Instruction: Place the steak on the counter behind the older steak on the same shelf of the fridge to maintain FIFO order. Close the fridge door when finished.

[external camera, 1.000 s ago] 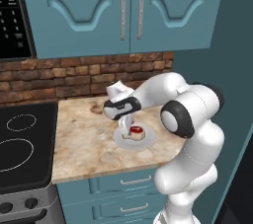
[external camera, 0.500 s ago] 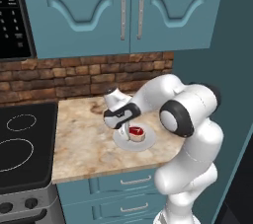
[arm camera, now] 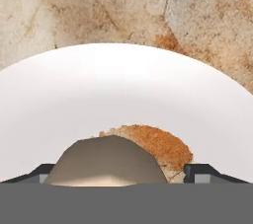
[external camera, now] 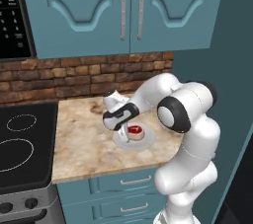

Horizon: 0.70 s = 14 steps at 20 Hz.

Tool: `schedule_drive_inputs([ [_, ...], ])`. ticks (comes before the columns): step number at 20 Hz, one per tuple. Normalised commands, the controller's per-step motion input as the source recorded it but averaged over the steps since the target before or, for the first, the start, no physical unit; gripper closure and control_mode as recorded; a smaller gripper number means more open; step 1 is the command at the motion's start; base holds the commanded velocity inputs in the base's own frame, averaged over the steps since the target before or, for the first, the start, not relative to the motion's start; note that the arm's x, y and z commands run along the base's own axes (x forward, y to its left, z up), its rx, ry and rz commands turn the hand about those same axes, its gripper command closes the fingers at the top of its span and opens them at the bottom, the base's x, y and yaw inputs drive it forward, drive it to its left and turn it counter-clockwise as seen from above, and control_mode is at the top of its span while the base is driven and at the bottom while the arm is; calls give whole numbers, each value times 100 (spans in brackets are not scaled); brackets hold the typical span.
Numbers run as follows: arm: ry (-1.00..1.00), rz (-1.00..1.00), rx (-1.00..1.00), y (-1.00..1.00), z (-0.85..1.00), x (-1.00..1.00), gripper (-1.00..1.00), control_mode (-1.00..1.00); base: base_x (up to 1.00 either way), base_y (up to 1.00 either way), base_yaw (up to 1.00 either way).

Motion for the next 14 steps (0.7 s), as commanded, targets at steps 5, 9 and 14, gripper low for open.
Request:
schedule_drive_inputs([
  [5, -11, -1, 0, 4, 4, -20, 100, -100, 0, 0, 0],
  [9, -16, -8, 0, 27, 53, -34, 100, -100, 0, 0, 0],
  [14, -11, -10, 0, 43, 80, -69, 100, -100, 0, 0, 0],
])
